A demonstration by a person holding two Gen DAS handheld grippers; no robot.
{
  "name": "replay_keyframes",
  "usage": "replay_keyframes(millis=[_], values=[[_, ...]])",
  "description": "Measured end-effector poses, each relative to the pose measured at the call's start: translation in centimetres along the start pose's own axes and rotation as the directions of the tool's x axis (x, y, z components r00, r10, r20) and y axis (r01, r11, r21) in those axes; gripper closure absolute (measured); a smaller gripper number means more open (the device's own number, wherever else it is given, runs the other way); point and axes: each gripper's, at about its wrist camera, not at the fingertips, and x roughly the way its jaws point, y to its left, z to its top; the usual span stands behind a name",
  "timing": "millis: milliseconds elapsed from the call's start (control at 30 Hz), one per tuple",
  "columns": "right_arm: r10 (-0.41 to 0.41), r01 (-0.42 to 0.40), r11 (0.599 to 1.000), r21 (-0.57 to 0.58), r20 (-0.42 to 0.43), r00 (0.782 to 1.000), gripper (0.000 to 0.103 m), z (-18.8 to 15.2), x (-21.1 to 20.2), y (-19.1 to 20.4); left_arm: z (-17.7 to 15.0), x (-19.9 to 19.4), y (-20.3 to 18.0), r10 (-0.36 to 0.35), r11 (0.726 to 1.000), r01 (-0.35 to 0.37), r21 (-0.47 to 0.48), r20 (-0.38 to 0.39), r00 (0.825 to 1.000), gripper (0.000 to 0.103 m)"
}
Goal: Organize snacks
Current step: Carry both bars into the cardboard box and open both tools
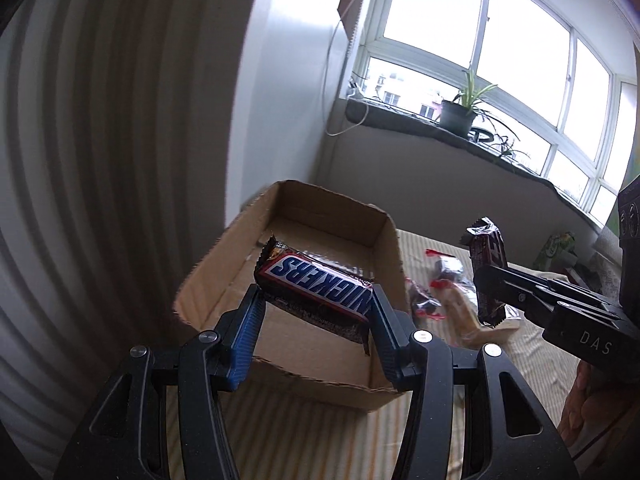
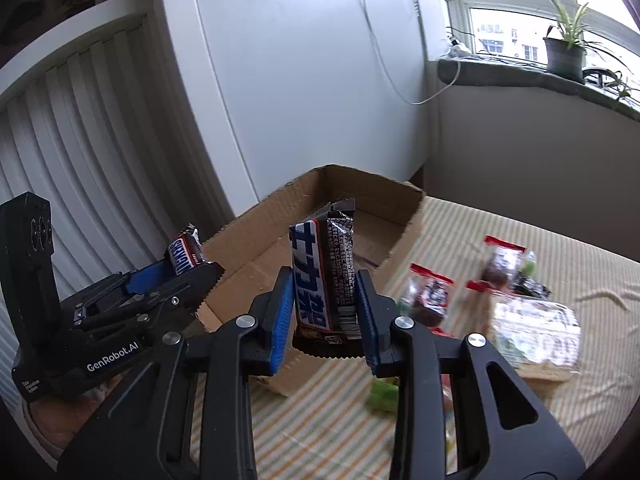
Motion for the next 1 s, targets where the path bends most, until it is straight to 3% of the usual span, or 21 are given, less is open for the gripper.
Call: replay_keyframes(millis=[300, 400, 433, 467, 500, 600, 667, 867, 1000], values=[[0.038, -0.039, 0.999, -0.036, -0.025, 0.999, 0.071, 2.0, 4.4, 1.6, 0.9, 1.1, 1.6, 0.012, 1.000, -0.012, -0.015, -0.005, 1.000, 0.052], [0.059, -0.061, 0.998, -0.027, -0.069, 0.996, 0.071, 2.4, 6.3, 1.2, 1.0, 1.9, 2.1, 0.015, 0.999, -0.015, -0.029, -0.021, 1.000, 0.052], [0.059, -0.061, 0.998, -0.020, -0.096, 0.994, 0.069, 2.4, 7.0, 0.9, 1.0, 2.2, 2.1, 0.011, 0.999, -0.012, -0.032, -0.028, 1.000, 0.051], [0.044, -0.046, 0.999, -0.013, -0.103, 0.994, 0.061, 2.2, 7.2, 0.5, 1.1, 2.7, 1.8, 0.010, 0.999, -0.011, -0.031, -0.037, 0.999, 0.052], [0.029, -0.029, 1.000, -0.003, -0.095, 0.995, 0.049, 1.9, 6.9, 0.2, 1.2, 3.0, 1.8, 0.022, 0.999, -0.023, -0.031, -0.046, 0.999, 0.050], [0.013, -0.011, 0.999, 0.031, -0.060, 0.998, 0.033, 1.0, 5.5, -1.0, 1.0, 3.3, 2.5, 0.055, 0.997, -0.059, -0.047, -0.067, 0.996, 0.036], [-0.004, 0.007, 0.999, 0.042, -0.058, 0.998, 0.033, 0.5, 4.6, -1.3, 0.7, 3.1, 2.7, 0.068, 0.996, -0.072, -0.060, -0.065, 0.996, 0.029], [-0.110, 0.109, 0.993, -0.037, -0.019, 0.994, 0.032, -1.8, 0.7, 0.2, 0.0, 1.4, 2.6, 0.074, 0.994, -0.079, -0.081, -0.066, 0.995, 0.028], [-0.112, 0.112, 0.993, -0.035, -0.016, 0.994, 0.030, -3.5, -1.0, 0.5, -1.1, -1.1, 3.3, 0.081, 0.987, -0.088, -0.136, -0.059, 0.995, 0.026]])
